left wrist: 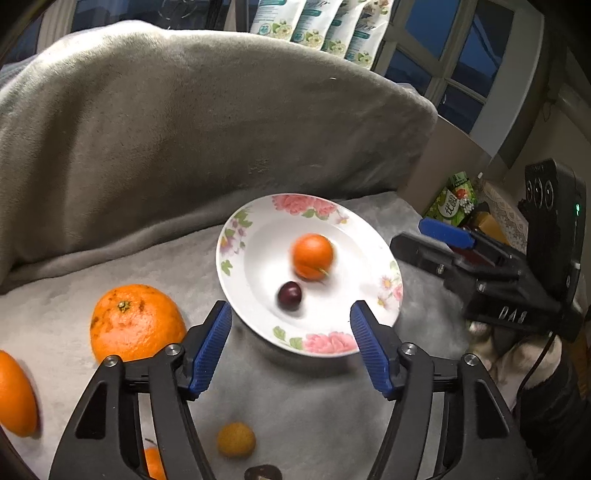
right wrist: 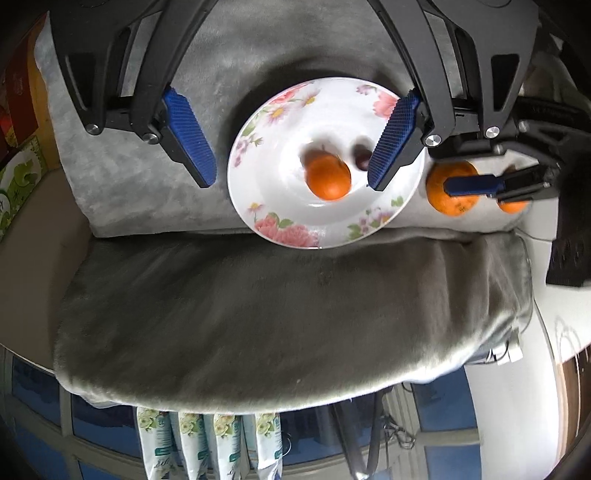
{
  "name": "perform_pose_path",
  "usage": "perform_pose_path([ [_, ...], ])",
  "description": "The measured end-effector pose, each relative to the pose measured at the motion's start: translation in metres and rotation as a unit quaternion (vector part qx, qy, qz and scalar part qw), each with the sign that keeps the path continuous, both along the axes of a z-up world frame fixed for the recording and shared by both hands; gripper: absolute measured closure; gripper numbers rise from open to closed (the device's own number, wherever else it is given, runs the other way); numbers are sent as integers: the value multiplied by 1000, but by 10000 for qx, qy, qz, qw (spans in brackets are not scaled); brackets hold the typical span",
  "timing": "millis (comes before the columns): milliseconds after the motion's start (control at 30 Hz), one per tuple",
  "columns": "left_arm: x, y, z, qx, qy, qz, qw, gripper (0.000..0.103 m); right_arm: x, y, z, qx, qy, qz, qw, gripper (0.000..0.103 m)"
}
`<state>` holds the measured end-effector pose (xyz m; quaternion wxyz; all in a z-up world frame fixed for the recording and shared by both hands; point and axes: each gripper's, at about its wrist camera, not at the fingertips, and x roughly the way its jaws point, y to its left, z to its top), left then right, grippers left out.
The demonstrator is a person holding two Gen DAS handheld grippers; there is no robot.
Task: Organize fruits
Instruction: 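Carry the plum and mandarin onto the white plate while both grippers open, then move both open grippers back toward the remaining small fruits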
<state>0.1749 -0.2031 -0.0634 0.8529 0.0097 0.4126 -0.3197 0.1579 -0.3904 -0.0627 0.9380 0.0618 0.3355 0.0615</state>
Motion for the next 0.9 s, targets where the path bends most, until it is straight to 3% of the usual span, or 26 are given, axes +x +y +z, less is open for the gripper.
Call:
perform_pose_path([
  [200, -9, 9, 7, -50, -77, 93, 9999, 36, -9, 1, 10, 145, -51, -35, 9999, 16],
  [567, -38, 55, 28, -272, -628, 349, 9970, 36, -29, 15, 25, 142, -63, 27, 9999, 16],
  [900, -44, 111, 23, -214, -443, 937, 9944, 36, -47, 40, 27, 105, -132, 282, 9995, 16],
])
